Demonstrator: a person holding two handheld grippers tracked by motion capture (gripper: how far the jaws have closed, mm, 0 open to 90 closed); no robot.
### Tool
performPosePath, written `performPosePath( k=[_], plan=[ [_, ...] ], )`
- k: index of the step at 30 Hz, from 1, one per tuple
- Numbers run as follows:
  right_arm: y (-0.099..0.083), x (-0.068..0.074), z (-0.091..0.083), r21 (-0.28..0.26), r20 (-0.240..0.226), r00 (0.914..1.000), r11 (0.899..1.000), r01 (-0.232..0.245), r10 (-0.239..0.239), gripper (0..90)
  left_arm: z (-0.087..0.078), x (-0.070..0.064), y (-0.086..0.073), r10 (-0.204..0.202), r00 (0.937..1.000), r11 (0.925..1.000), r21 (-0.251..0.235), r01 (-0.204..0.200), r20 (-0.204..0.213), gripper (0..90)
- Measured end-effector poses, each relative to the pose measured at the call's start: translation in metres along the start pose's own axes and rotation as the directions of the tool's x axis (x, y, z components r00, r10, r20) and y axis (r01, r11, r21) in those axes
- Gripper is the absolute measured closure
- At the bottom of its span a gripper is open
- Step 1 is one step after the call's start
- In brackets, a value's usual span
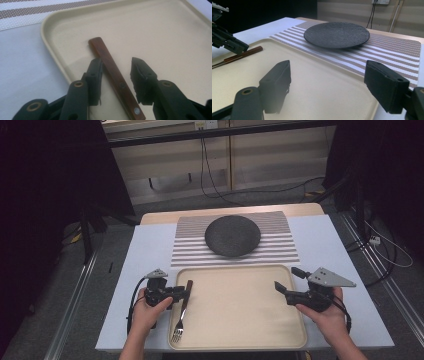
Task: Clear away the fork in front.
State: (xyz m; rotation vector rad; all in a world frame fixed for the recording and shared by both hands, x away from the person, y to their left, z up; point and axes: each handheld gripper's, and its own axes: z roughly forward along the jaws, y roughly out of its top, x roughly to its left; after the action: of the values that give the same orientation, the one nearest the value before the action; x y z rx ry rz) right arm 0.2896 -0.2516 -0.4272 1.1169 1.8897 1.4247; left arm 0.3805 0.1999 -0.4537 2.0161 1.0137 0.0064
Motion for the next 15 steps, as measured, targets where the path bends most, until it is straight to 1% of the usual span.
performPosePath(
  k=[2,3,4,5,6,8,9,10,12,13,14,15],
  plan=[
    [0.000,0.000,0.001,-0.001,-0.002,1.0000,1.000,-0.004,0.004,21.8,-0.001,0.000,0.000,0.005,0.9999,1.0000,-0.001,-0.005,-0.012,61.2],
    [0.000,0.000,0.001,0.001,-0.002,1.0000,1.000,-0.005,0.005,21.8,-0.001,0.000,0.001,0.000,1.0000,1.0000,-0.006,0.000,-0.009,61.0],
    [-0.001,0.000,0.002,0.004,0.000,1.0000,1.000,-0.005,0.005,21.8,-0.002,-0.001,0.001,0.005,1.0000,1.0000,-0.007,-0.005,-0.005,61.0],
    [-0.001,0.000,0.002,0.004,0.000,1.0000,1.000,-0.006,0.006,21.8,-0.002,-0.002,0.002,0.005,1.0000,0.9998,-0.018,-0.005,-0.004,61.1],
    [-0.001,0.000,0.002,0.004,0.000,1.0000,1.000,-0.006,0.006,21.8,-0.002,-0.002,0.002,0.005,1.0000,0.9997,-0.022,-0.005,0.001,62.4],
    [-0.001,0.000,0.002,0.002,0.000,1.0000,1.000,-0.006,0.006,21.8,-0.001,-0.005,0.003,0.004,0.9997,0.9994,-0.034,-0.003,0.024,67.4],
    [-0.001,-0.001,0.002,0.002,-0.001,1.0000,1.000,-0.007,0.007,21.8,0.000,-0.007,0.003,0.011,0.9993,0.9994,-0.034,-0.009,0.036,69.6],
    [-0.001,-0.001,0.002,0.004,0.001,1.0000,1.000,-0.007,0.007,21.8,0.002,-0.009,0.004,0.015,0.9988,0.9994,-0.031,-0.014,0.046,73.5],
    [-0.002,-0.002,0.002,0.007,0.001,1.0000,1.000,-0.004,0.004,21.8,0.007,-0.012,0.004,0.023,0.9982,0.9997,-0.014,-0.022,0.056,76.5],
    [-0.002,-0.002,0.002,0.009,0.002,1.0000,1.000,-0.006,0.006,21.8,0.011,-0.013,0.003,0.020,0.9983,0.9998,0.001,-0.020,0.054,77.5],
    [-0.002,-0.003,0.001,0.009,0.005,1.0000,1.000,-0.007,0.007,21.8,0.014,-0.013,0.003,0.019,0.9983,0.9998,0.006,-0.020,0.054,78.9],
    [-0.002,-0.003,0.001,0.009,0.005,1.0000,1.000,-0.006,0.006,21.8,0.017,-0.013,0.003,0.023,0.9987,0.9996,0.014,-0.023,0.046,79.2]
  ],
)
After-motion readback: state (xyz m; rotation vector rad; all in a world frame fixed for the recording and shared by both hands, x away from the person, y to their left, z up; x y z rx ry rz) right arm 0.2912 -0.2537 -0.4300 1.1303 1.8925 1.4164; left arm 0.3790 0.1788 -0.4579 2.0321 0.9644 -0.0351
